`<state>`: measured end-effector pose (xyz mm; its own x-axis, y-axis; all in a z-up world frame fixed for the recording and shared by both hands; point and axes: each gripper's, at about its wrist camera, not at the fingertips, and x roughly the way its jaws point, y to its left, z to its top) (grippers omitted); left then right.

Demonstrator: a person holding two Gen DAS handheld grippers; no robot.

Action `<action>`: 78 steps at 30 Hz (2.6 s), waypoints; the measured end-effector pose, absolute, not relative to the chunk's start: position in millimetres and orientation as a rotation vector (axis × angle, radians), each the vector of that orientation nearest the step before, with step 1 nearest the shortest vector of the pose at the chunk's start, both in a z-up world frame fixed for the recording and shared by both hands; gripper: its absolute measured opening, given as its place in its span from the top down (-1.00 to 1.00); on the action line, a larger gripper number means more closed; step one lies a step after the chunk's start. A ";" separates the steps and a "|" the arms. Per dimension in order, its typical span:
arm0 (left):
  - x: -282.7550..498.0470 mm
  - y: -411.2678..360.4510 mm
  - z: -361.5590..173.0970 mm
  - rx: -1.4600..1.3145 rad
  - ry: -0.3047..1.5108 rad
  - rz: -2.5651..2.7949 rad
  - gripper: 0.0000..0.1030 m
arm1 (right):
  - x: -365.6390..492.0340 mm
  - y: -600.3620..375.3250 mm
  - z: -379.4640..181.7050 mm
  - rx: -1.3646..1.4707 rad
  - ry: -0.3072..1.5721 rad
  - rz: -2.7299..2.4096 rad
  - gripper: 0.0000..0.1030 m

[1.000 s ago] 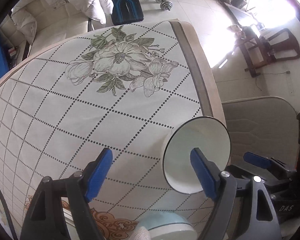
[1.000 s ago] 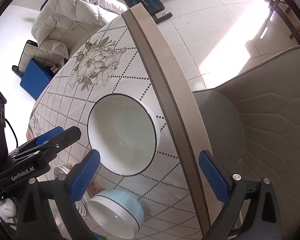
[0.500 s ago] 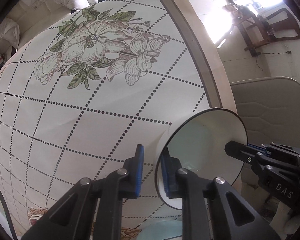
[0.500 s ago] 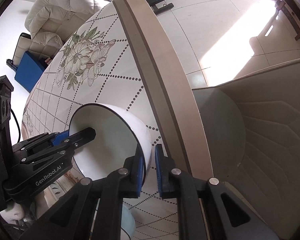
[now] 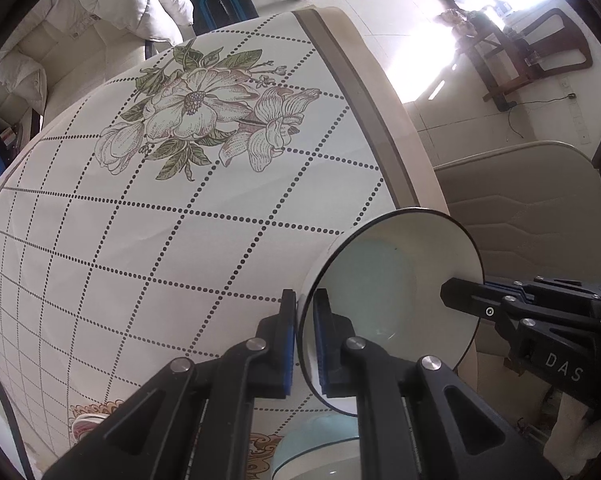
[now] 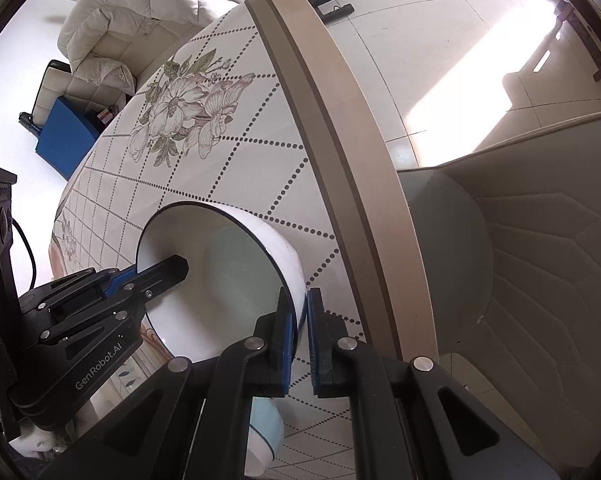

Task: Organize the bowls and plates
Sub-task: 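Carry the black-rim bowl to the bowl stack and lower it inside, then open both grippers to release the black-rim bowl and raise them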

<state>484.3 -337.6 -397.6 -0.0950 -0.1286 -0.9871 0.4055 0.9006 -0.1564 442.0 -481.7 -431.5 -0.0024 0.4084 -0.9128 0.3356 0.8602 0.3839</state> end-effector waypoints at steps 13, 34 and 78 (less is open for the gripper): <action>428.5 -300.0 -342.0 0.234 1.570 -0.488 0.87 | 374.4 -455.3 -364.8 0.590 1.558 0.134 0.84; 350.6 -257.6 -363.1 0.218 1.638 -0.450 0.87 | 306.0 -406.8 -380.3 0.522 1.629 0.154 0.82; 331.6 -236.4 -382.8 0.173 1.679 -0.293 0.78 | 304.3 -392.2 -403.7 0.443 1.728 0.089 0.78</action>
